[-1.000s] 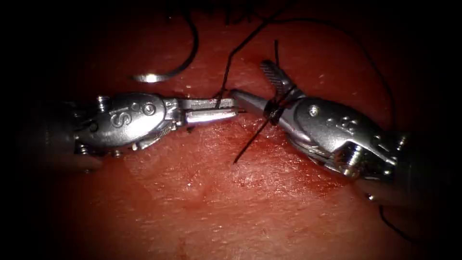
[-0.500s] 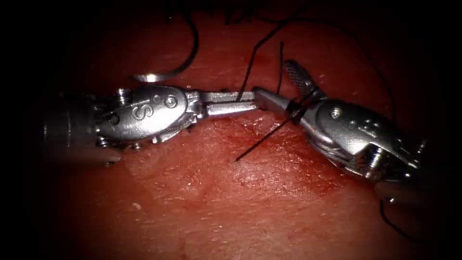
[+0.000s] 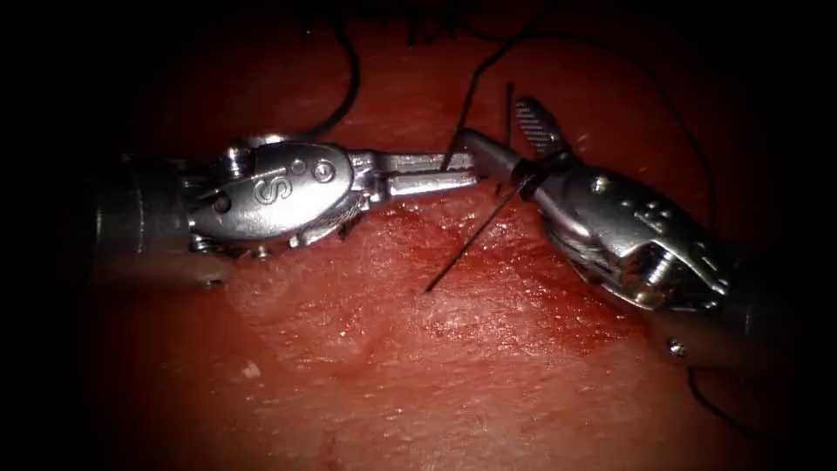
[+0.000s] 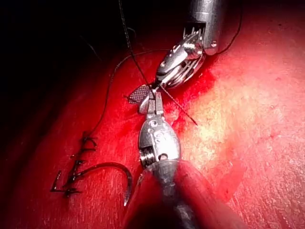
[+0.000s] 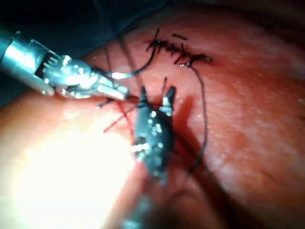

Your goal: Wound Closure

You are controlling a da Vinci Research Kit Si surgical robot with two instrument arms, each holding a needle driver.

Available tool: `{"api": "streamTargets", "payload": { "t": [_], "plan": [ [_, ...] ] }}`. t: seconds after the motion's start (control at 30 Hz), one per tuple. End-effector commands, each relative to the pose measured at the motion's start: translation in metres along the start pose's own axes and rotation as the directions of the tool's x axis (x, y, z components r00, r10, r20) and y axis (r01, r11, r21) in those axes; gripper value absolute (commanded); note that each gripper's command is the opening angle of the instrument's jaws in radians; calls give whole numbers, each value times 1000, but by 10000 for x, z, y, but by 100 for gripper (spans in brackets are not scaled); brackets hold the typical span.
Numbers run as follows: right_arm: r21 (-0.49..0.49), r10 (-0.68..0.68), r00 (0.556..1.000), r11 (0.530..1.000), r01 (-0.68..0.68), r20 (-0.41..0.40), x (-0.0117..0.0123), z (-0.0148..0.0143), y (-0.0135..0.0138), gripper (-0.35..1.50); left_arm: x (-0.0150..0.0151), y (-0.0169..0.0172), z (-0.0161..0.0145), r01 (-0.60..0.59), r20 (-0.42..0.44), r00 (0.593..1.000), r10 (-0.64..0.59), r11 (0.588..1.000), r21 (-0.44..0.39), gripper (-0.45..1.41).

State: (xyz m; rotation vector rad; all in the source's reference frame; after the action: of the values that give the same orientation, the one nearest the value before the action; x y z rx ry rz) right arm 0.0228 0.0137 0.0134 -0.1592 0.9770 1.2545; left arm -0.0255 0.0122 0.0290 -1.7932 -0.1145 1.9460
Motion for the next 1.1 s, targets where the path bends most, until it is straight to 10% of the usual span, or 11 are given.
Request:
{"api": "streamTargets", "payload": {
  "t": [0.03, 0.13, 0.27, 0.67, 1.1],
  "plan": [
    [8, 8, 1000, 1000, -8, 0, -6, 6, -6, 52, -4, -1, 7, 0, -3, 1000, 0, 1000, -1, -45],
    [13, 8, 1000, 1000, -8, 0, -6, 8, -4, 39, -3, -2, 9, 1, -3, 1000, -1, 1000, 0, -45],
    [-26, 4, 1000, 1000, -4, 2, -7, 8, 0, -35, -3, -2, 8, 2, -1, 1000, -2, 1000, -2, -45],
    [-146, 23, 1000, 989, -23, -5, -14, 1, -4, -35, 0, -10, -1, 5, 2, 1000, -5, 1000, -21, -45],
    [-293, 55, 998, 955, -48, 15, -16, -15, -85, -35, 13, -103, 14, -24, 149, 989, 27, 999, -25, -45]
  ]
}}
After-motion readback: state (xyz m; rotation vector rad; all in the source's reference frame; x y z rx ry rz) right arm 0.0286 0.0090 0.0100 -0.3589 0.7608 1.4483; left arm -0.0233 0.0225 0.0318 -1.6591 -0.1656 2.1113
